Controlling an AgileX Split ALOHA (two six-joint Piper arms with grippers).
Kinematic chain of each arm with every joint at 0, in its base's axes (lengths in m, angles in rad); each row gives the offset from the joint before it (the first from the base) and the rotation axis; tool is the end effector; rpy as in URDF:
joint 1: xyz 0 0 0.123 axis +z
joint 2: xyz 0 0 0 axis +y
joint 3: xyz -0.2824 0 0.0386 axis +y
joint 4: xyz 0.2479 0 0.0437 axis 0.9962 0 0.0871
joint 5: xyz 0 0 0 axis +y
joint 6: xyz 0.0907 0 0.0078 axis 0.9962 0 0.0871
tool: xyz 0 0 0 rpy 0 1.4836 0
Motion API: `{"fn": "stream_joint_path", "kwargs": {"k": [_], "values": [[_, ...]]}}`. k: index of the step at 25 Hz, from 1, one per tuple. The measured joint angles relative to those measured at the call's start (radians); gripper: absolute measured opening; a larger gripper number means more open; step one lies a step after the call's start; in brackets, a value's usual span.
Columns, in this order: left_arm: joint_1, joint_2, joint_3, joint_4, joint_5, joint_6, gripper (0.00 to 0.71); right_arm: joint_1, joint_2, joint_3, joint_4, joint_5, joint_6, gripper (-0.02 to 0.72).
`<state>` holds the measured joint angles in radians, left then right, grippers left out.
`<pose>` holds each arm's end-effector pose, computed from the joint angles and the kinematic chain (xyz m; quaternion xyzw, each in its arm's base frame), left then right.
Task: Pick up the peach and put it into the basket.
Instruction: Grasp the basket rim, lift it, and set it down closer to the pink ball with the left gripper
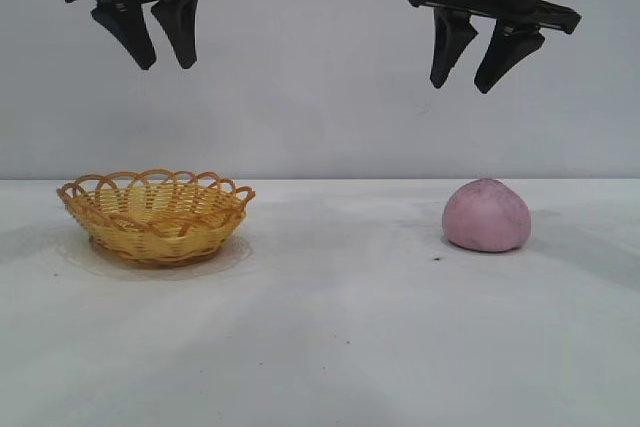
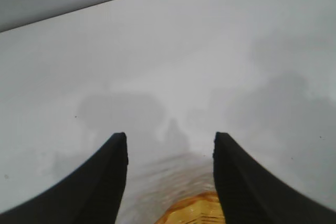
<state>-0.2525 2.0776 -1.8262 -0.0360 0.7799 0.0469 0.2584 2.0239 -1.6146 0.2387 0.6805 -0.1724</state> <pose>0.4594 -0.1209 0.2581 0.1337 0.9417 -0.0475 0.3049 0.4340 0.1288 0.2262 -0.1374 0.9456 0.1097 0.2738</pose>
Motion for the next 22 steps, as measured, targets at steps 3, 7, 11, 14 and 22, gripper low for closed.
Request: {"fn": "stream_joint_path", "kwargs": {"k": [3, 7, 11, 14, 22], "values": [[0.000, 0.000, 0.000, 0.002, 0.000, 0.000, 0.363, 0.000, 0.000, 0.000, 0.000, 0.002, 0.000, 0.396], [0.000, 0.000, 0.000, 0.002, 0.004, 0.000, 0.363, 0.000, 0.000, 0.000, 0.000, 0.002, 0.000, 0.396], [0.002, 0.002, 0.000, 0.004, 0.069, 0.065, 0.363, 0.000, 0.000, 0.000, 0.000, 0.004, 0.000, 0.396], [0.026, 0.031, -0.002, 0.007, 0.159, 0.150, 0.363, 0.000, 0.000, 0.000, 0.000, 0.006, -0.006, 0.396], [0.066, 0.143, -0.002, -0.018, 0.313, 0.286, 0.363, 0.000, 0.000, 0.000, 0.000, 0.011, -0.020, 0.396]]}}
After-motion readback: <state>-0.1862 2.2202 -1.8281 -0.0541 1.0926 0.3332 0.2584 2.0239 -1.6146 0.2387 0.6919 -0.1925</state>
